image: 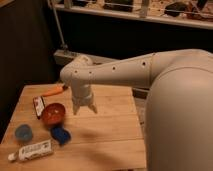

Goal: Move the arm in a circular motion

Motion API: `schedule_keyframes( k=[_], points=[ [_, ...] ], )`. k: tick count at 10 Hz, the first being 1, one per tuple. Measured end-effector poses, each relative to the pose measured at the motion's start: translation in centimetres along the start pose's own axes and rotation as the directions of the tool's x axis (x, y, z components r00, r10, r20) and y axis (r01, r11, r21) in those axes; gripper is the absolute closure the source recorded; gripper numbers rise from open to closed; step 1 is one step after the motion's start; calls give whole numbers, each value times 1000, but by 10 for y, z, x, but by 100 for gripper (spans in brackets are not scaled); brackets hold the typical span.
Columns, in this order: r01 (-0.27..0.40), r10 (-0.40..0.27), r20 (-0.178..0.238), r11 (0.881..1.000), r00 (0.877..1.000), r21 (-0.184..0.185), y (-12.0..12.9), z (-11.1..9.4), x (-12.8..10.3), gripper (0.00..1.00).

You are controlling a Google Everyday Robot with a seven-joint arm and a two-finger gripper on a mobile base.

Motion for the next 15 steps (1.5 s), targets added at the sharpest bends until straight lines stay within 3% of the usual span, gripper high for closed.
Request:
schedule_keyframes(
  k=[11,15],
  points=[
    [1,-1,0,1000,1000,0,0,0,0,35],
    [91,-91,35,996,995,-24,17,-9,17,35]
  ],
)
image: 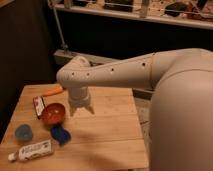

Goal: Move the arm in a circular motion

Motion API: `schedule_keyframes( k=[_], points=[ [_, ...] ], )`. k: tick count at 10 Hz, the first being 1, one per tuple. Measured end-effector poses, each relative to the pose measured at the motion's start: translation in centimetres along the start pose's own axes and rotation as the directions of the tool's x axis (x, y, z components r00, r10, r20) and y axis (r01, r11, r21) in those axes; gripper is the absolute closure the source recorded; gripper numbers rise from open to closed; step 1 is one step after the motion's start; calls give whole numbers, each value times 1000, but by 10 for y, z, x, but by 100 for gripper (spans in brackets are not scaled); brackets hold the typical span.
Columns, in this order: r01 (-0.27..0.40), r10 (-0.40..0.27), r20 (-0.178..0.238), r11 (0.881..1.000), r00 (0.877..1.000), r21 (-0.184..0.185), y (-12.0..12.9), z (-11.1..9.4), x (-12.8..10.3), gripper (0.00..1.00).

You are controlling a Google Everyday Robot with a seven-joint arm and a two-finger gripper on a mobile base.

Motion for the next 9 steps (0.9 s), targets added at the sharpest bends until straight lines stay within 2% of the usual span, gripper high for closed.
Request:
schedule_keyframes(
  k=[3,5,8,9],
  points=[
    [46,-46,-3,999,999,-10,-4,-2,36,35],
    [35,-35,-21,999,999,-5,-21,2,57,35],
    [-46,46,-48,999,998,6,-64,12,78,35],
    [-98,99,-51,995,994,15,-87,16,79,35]
  ],
)
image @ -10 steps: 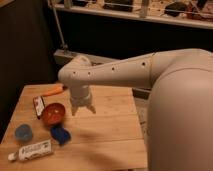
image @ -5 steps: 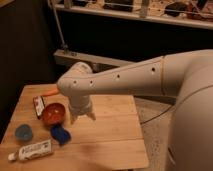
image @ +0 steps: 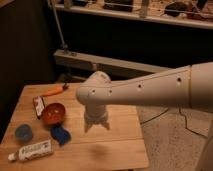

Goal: Move the arm in a circular motion

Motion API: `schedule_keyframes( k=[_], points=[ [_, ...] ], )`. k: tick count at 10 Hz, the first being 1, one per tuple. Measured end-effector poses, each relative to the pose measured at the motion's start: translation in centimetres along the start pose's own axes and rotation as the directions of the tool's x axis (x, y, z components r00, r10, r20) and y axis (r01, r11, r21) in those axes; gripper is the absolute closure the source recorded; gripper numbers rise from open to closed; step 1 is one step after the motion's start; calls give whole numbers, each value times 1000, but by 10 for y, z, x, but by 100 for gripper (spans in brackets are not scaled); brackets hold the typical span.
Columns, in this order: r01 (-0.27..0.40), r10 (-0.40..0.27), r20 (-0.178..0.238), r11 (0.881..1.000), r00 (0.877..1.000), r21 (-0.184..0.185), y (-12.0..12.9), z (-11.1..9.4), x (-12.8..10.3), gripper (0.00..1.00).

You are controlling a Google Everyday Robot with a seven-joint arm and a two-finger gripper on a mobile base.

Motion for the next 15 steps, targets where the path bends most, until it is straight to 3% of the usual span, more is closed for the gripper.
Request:
schedule_keyframes(
  k=[2,4,5,7,9,12,14,15],
  points=[
    [-93,93,1,996,996,3,-38,4,-11,35],
    [-214,214,0,977,977,21,-99,7,-36,35],
    [-249,250,-4,968,968,27,-117,8,-46,35],
    [-356,357,-16,933,934,57,-174,7,-88,35],
    [-408,409,-10,911,912,67,-197,-4,-136,35],
    [-408,408,23,909,913,83,-182,-30,-202,35],
    [-375,372,49,921,927,103,-151,-49,-238,35],
    [-331,327,55,938,943,105,-116,-57,-251,35]
  ],
)
